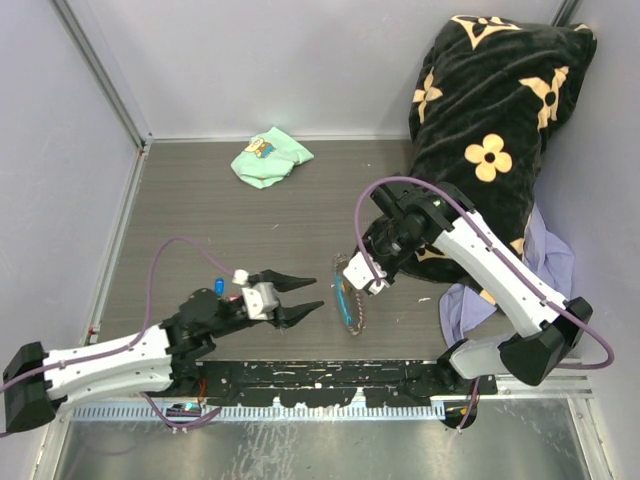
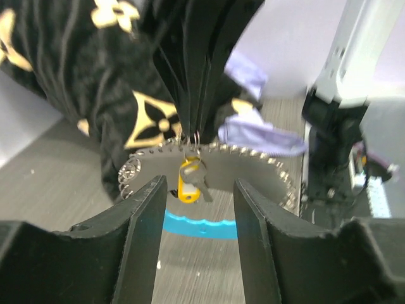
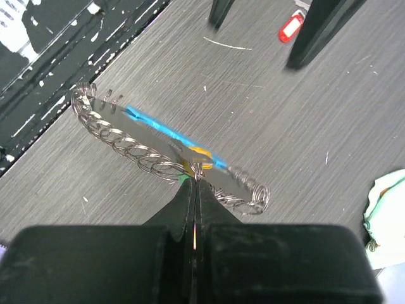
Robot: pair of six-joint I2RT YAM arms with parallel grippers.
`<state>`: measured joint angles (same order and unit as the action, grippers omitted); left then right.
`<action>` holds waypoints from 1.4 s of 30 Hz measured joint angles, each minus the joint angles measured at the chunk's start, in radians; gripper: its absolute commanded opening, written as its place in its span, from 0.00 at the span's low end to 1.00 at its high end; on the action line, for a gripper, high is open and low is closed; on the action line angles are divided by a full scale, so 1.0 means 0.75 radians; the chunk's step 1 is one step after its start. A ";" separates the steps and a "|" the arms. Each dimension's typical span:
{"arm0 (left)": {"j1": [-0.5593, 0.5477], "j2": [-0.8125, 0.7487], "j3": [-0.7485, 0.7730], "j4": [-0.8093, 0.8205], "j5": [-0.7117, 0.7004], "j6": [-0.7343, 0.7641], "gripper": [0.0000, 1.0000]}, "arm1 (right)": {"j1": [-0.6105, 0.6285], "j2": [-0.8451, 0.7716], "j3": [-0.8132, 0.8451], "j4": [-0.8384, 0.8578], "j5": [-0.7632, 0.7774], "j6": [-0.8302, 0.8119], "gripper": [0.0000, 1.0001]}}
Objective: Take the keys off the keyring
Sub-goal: Remove the key from the keyring.
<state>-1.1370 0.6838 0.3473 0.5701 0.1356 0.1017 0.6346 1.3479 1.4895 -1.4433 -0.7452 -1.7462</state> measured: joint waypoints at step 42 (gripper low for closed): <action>-0.023 0.545 0.019 0.443 -0.051 -0.050 0.27 | 0.159 0.020 0.005 0.082 0.120 0.253 0.01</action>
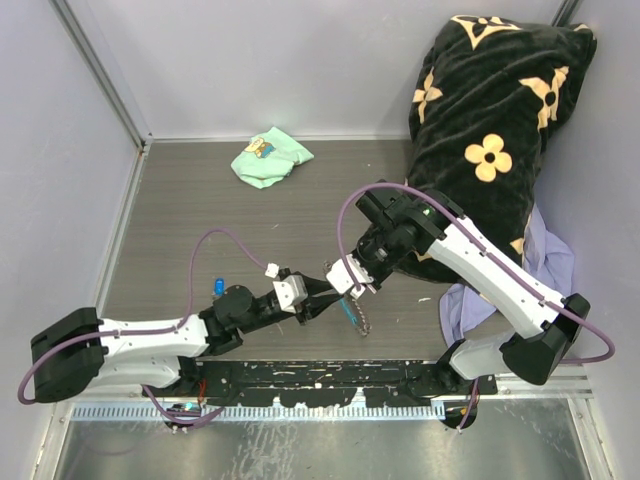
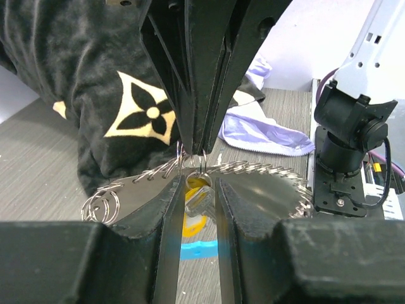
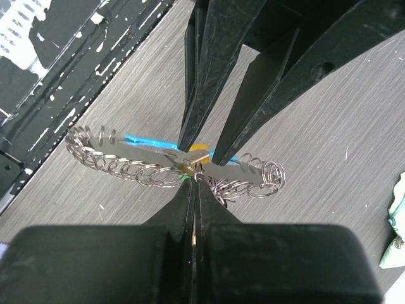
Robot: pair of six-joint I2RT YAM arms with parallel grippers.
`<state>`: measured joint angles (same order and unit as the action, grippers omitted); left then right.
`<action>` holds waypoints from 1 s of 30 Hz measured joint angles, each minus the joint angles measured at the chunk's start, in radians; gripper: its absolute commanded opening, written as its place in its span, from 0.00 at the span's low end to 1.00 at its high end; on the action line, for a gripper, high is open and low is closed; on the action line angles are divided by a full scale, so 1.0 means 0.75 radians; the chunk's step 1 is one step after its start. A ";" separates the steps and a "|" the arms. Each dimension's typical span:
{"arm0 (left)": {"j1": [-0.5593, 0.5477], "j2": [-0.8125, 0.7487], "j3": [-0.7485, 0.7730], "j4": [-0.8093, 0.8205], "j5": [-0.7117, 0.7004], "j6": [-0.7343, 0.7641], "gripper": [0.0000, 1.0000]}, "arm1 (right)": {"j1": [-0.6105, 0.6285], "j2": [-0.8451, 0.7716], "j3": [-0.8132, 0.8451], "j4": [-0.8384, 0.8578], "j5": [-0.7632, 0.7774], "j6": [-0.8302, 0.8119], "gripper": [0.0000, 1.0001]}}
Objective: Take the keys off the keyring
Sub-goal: Remove the key from the keyring.
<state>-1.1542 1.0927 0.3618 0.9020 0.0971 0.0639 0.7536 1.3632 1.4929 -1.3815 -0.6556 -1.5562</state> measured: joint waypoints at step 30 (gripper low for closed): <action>-0.013 0.081 0.040 0.026 -0.046 0.009 0.05 | 0.014 -0.003 -0.029 0.080 0.002 0.138 0.01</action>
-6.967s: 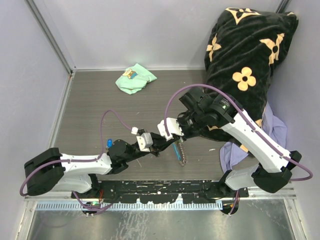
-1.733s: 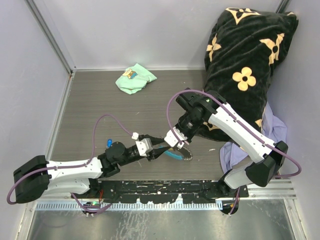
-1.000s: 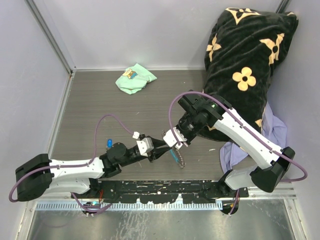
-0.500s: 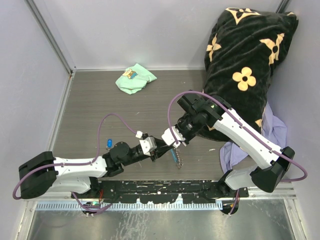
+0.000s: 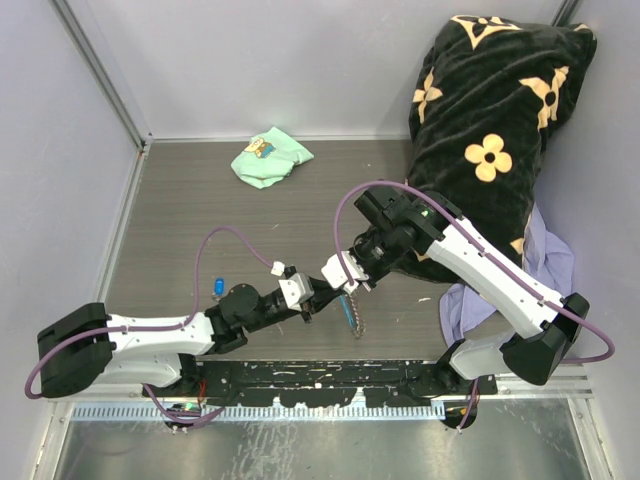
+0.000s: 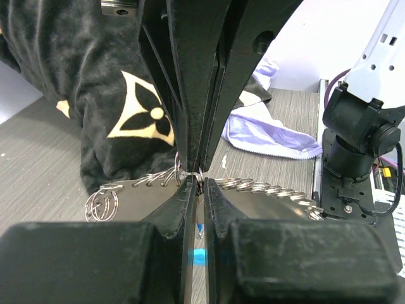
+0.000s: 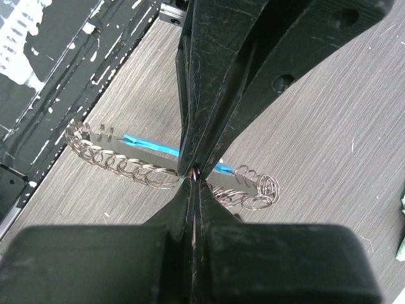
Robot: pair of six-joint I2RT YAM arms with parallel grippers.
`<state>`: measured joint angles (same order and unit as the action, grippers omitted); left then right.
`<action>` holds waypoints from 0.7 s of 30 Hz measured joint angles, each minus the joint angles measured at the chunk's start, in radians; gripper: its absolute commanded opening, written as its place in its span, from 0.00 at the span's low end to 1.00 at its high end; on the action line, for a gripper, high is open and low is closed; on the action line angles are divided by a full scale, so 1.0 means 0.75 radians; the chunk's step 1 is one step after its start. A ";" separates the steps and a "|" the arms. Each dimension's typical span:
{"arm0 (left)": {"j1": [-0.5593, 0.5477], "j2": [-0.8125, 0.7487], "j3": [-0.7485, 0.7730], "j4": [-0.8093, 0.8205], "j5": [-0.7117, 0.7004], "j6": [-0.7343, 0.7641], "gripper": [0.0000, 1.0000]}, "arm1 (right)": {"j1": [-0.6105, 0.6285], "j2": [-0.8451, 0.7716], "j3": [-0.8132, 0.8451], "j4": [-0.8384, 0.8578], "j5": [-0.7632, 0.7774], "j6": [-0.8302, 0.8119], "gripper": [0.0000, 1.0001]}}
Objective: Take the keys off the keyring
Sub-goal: Remove the key from the keyring.
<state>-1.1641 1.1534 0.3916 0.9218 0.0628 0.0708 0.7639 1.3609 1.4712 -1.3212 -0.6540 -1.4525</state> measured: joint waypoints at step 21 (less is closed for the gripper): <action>-0.003 -0.084 0.023 -0.136 -0.045 -0.004 0.00 | -0.155 -0.066 -0.060 0.070 -0.195 0.139 0.36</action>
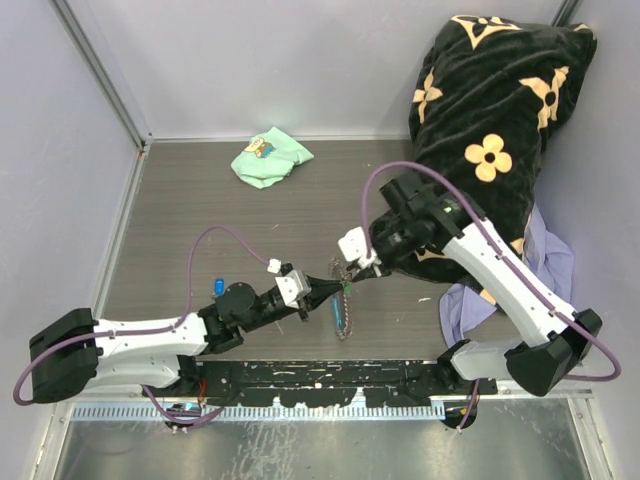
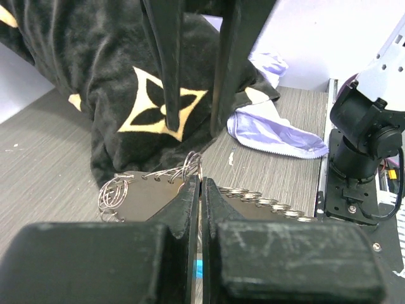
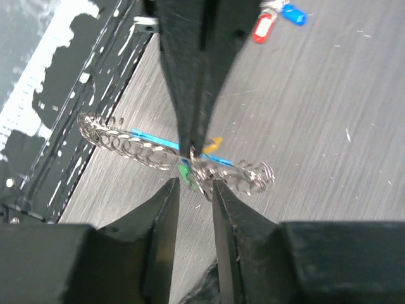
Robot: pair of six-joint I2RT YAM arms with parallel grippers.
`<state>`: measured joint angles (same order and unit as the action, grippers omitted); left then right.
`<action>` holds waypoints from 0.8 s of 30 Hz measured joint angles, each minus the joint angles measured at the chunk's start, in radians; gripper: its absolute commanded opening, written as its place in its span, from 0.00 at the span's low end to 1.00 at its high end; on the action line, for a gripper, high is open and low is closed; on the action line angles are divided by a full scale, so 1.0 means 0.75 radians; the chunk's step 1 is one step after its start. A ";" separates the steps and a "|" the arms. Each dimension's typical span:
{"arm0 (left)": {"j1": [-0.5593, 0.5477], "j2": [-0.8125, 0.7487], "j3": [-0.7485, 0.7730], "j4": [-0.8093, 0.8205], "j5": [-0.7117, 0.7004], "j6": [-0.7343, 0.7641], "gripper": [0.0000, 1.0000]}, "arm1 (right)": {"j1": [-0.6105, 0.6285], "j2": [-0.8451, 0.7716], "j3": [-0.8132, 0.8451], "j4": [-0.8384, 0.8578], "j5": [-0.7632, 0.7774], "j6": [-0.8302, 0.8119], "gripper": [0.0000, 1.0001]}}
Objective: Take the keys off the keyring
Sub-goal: Remove the key from the keyring.
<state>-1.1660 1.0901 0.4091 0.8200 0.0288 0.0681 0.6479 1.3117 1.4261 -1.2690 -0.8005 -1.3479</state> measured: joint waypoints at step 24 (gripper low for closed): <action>0.000 -0.049 -0.001 -0.002 -0.020 -0.047 0.00 | -0.255 -0.169 -0.425 0.394 -0.575 0.409 0.14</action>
<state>-1.1660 1.0531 0.4088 0.8188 0.0139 0.0330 0.4568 1.1847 1.1076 -0.9733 -1.2320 -1.0412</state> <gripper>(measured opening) 0.009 0.137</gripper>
